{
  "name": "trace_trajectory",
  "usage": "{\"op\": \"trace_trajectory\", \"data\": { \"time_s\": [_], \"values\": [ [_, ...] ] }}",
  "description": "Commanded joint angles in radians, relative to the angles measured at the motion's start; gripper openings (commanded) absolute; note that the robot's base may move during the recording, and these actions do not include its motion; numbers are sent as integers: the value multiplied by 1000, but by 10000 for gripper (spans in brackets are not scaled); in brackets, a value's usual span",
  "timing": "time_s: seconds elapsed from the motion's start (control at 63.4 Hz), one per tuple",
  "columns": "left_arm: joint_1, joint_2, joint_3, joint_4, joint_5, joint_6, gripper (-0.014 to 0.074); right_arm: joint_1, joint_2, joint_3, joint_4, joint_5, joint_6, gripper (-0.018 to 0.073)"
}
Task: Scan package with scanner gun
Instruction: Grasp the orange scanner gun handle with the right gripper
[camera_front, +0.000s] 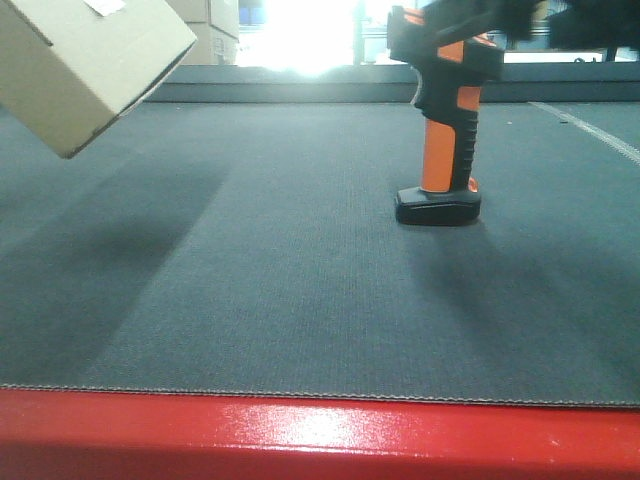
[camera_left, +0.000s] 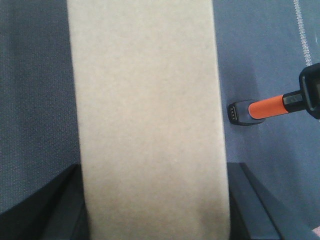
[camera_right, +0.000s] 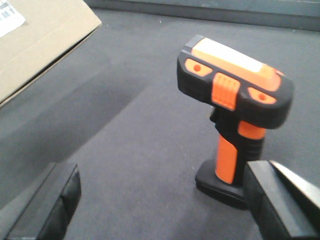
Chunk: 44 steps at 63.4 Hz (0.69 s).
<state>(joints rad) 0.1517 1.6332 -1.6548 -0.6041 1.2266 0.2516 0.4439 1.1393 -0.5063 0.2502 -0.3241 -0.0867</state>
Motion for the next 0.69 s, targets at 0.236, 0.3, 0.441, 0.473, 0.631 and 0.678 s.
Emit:
{"op": "trace_trajectory", "data": {
  "time_s": [0.236,0.3,0.441,0.473,0.631,0.678],
  "values": [
    [5,-11,-3,-30,-6,-4,-111,5,218,-8,223,-360,-1,559],
    [5,-11,-3,-30,-6,-4,-111,5,259,-16,238,-398,-1,559],
    [5,-11,-3,-30,-6,-4,-111,5,350,-59,272,-404,-1,559],
    [5,-11,-3,-30,-6,-4,-111,5,373,-70,272,-409,-1,559],
    [5,-11,-3,-30,-6,-4,-111,10,465,-143,286,-415,-1,559],
    [5,-11,-3,-30,-6,-4,-111,10,485,-165,311,-415,-1,559]
  ]
}}
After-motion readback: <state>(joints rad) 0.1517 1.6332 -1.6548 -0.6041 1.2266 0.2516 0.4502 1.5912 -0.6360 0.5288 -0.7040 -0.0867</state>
